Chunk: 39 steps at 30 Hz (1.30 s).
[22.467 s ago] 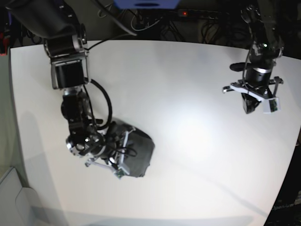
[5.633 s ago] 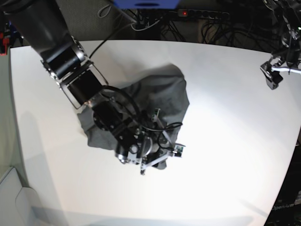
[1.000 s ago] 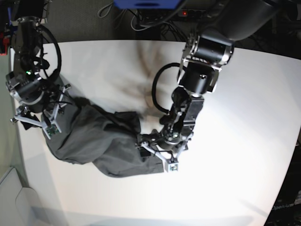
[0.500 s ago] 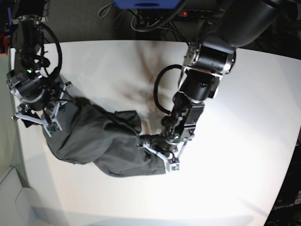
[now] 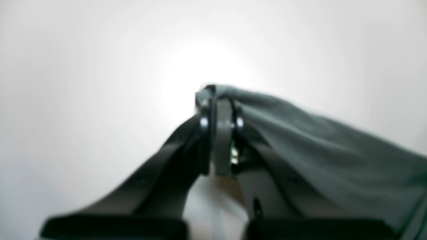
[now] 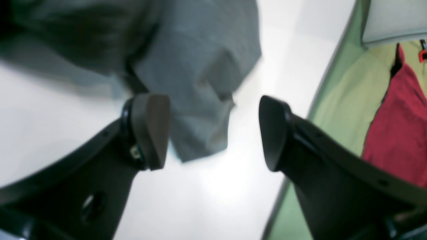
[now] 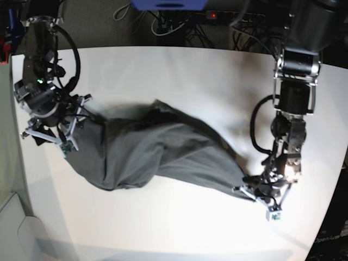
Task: Layout the t-shirt on the table in an organized manner, then fold the t-shirt properly
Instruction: 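Pull the t-shirt apart with both grippers, then release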
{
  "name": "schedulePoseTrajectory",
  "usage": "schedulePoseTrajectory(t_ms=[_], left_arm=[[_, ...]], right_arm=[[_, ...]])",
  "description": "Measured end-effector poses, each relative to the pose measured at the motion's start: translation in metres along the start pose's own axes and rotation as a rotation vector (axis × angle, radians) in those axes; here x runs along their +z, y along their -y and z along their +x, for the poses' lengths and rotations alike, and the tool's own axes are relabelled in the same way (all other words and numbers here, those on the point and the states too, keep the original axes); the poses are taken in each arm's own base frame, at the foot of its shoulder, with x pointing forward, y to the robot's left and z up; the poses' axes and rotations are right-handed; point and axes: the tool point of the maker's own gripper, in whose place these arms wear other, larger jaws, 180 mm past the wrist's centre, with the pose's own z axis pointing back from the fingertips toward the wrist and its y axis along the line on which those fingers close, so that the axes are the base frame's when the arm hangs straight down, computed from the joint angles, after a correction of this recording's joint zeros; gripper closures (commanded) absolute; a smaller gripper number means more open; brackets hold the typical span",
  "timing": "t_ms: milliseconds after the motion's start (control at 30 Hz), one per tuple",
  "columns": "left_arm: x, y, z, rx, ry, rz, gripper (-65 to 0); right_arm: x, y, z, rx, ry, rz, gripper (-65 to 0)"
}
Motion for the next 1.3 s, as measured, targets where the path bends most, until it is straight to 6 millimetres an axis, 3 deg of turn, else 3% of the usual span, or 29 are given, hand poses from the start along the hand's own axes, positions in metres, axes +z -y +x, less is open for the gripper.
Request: schedulePoseTrajectory(t_ms=[100, 300, 400, 533, 600, 767, 900, 1000, 1133, 1200, 1300], left_arm=[[0.013, -0.013, 0.032, 0.019, 0.079, 0.008, -0.5], [0.031, -0.064, 0.043, 0.174, 0.09, 0.087, -0.9], [0.033, -0.069, 0.042, 0.189, 0.074, 0.092, -0.9], [0.031, -0.063, 0.027, 0.19, 0.017, 0.075, -1.9], [0.031, -0.064, 0.017, 0.188, -0.033, 0.078, -7.2], [0.033, -0.061, -0.001, 0.193, -0.128, 0.067, -29.1], [0.051, -0.058, -0.012, 0.145, -0.096, 0.065, -38.6], [0.069, -0.064, -0.011, 0.099, -0.057, 0.084, -43.9], [0.086, -0.053, 0.002, 0.059, 0.014, 0.059, -47.2], [0.094, -0.057, -0.009, 0.052, 0.005, 0.059, -47.6], [0.102, -0.079, -0.036, 0.072, -0.045, 0.121, -47.4]], right_arm=[[0.0, -0.001, 0.003, -0.002, 0.006, 0.002, -42.2], [-0.001, -0.009, 0.006, -0.024, 0.017, 0.021, -42.2], [-0.001, -0.009, 0.006, -0.024, 0.017, 0.021, -42.2], [-0.001, -0.009, 0.004, -0.021, 0.008, 0.019, -42.3], [-0.001, -0.011, 0.004, 0.003, 0.008, 0.029, -42.4], [-0.001, -0.033, 0.005, 0.105, 0.014, 0.113, -42.6], [-0.001, -0.04, -0.002, 0.119, -0.028, 0.132, -42.6], [-0.001, -0.048, 0.001, 0.107, -0.026, 0.15, -42.7], [-0.002, -0.061, 0.009, 0.07, 0.001, 0.178, -42.7], [-0.004, -0.068, 0.009, 0.054, 0.003, 0.202, -42.7], [-0.015, -0.075, -0.002, 0.043, -0.044, 0.225, -42.7]])
